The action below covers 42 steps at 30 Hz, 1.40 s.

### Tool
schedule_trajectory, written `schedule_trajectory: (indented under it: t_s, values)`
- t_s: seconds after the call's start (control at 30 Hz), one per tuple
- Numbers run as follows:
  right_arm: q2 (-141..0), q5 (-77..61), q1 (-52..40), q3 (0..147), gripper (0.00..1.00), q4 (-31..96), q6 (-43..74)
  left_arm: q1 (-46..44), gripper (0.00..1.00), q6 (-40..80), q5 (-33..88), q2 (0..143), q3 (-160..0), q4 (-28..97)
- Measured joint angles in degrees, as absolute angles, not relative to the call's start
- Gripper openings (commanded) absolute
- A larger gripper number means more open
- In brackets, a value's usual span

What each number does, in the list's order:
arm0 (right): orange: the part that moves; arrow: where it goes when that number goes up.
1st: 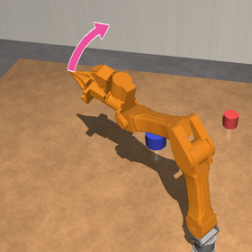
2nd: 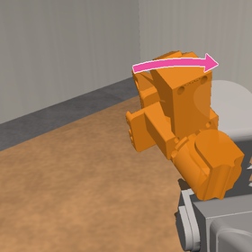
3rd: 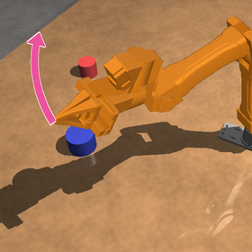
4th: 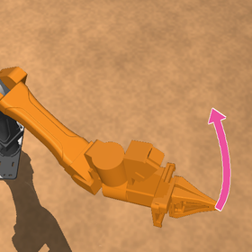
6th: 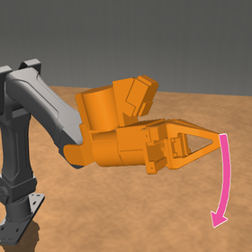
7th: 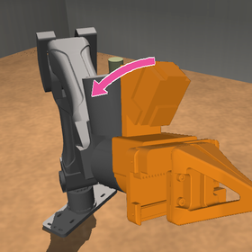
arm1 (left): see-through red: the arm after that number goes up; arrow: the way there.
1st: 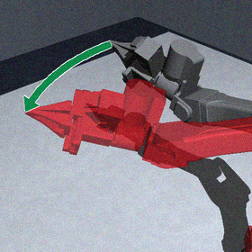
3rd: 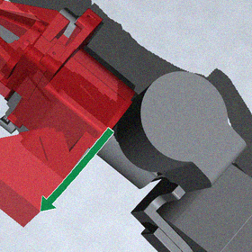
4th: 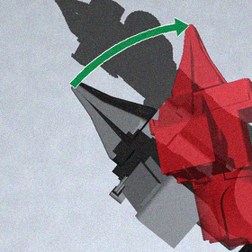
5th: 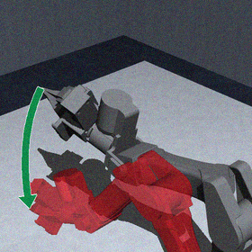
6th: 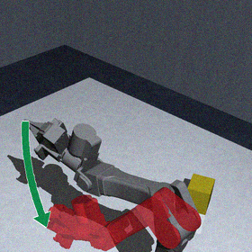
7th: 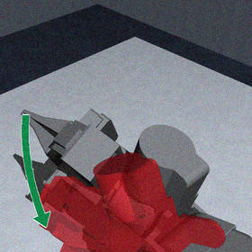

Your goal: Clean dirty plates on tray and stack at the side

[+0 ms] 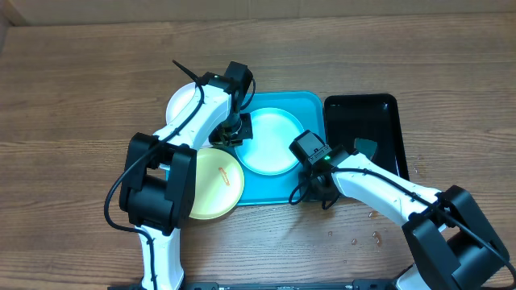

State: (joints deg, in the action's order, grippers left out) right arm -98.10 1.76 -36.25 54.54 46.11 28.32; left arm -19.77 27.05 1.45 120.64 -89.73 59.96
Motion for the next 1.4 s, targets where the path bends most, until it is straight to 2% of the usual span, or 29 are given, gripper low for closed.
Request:
schedule_trajectory:
  t_s: [0.63, 0.83, 0.93, 1.03, 1.4]
  values:
    - [-98.1, -2.2, -36.2, 54.8, 0.04, 48.9, 30.0, -19.8, 0.04, 27.0, 1.5, 120.6, -89.7, 60.0]
    - [-98.1, -2.6, -34.8, 64.6, 0.05, 57.3, 27.8, -19.8, 0.04, 27.0, 1.5, 120.6, -89.7, 60.0]
    - [-98.1, -1.8, -31.7, 73.9, 0.05, 62.7, 26.5, -19.8, 0.04, 27.0, 1.5, 120.6, -89.7, 60.0]
    - [-98.1, -0.4, -27.6, 79.4, 0.05, 66.0, 25.9, -19.8, 0.15, 27.0, 1.5, 120.6, -89.7, 60.0]
    - [-98.1, 1.9, -9.1, 81.1, 0.04, 67.3, 22.1, -20.6, 0.14, 27.0, 1.4, 120.6, -89.7, 58.8]
